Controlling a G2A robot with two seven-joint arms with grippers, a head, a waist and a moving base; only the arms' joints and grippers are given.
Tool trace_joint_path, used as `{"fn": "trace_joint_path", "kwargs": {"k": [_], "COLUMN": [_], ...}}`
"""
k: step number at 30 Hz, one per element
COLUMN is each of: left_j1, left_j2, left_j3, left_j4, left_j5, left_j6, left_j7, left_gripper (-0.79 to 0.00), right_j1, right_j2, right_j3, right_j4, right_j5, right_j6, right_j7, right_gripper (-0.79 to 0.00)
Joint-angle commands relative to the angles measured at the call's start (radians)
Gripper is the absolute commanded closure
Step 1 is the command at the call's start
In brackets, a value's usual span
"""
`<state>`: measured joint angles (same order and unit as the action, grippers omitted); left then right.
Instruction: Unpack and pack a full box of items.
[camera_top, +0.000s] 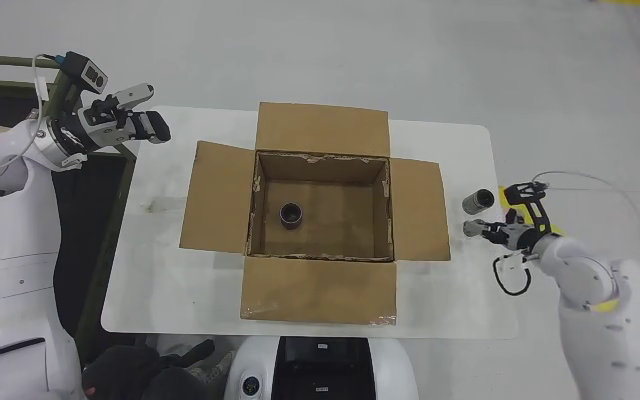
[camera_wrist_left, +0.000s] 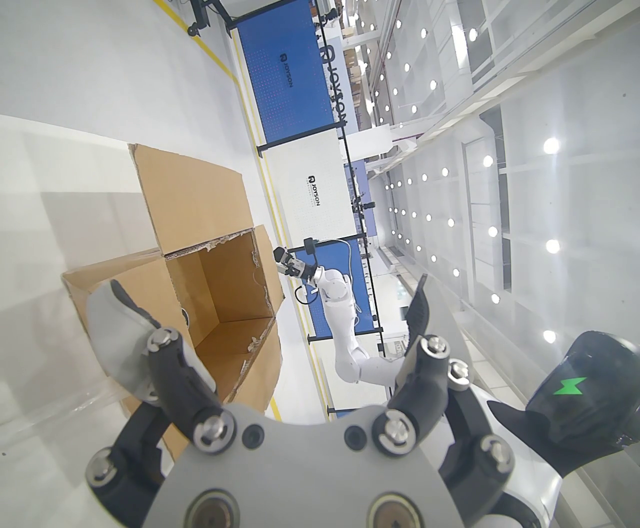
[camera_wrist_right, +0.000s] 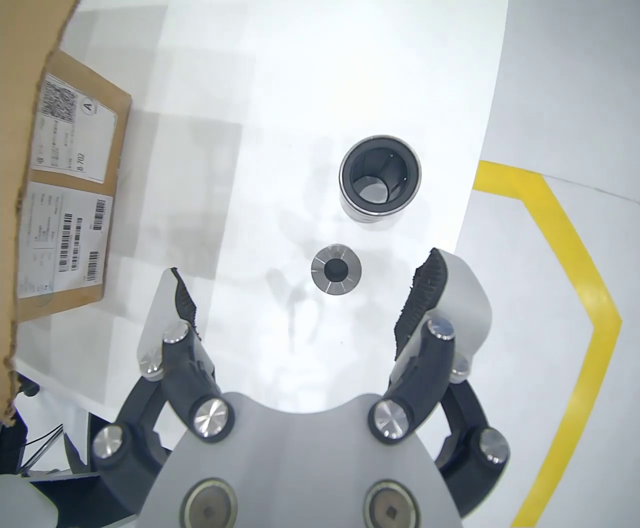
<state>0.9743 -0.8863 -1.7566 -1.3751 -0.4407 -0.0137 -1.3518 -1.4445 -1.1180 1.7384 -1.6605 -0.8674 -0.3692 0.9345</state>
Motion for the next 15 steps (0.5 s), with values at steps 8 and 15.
{"fn": "trace_joint_path", "kwargs": {"k": [8,15], "left_j1": [0.000,0.000], "left_j2": [0.000,0.000], "left_j3": [0.000,0.000], "left_j4": [0.000,0.000], "left_j5": [0.000,0.000], "left_j6": [0.000,0.000], "left_j7": [0.000,0.000], "left_gripper": [-0.785,-0.785], "right_j1": [0.066,0.111], "right_j2": [0.005,0.007], "right_j3": [-0.064,-0.112], "right_j4": [0.109,0.191], "right_j5": [-0.022,-0.026], "right_j6": [0.003,0.012], "right_j7": [0.002,-0.001], "right_gripper": [-0.785,-0.785]}}
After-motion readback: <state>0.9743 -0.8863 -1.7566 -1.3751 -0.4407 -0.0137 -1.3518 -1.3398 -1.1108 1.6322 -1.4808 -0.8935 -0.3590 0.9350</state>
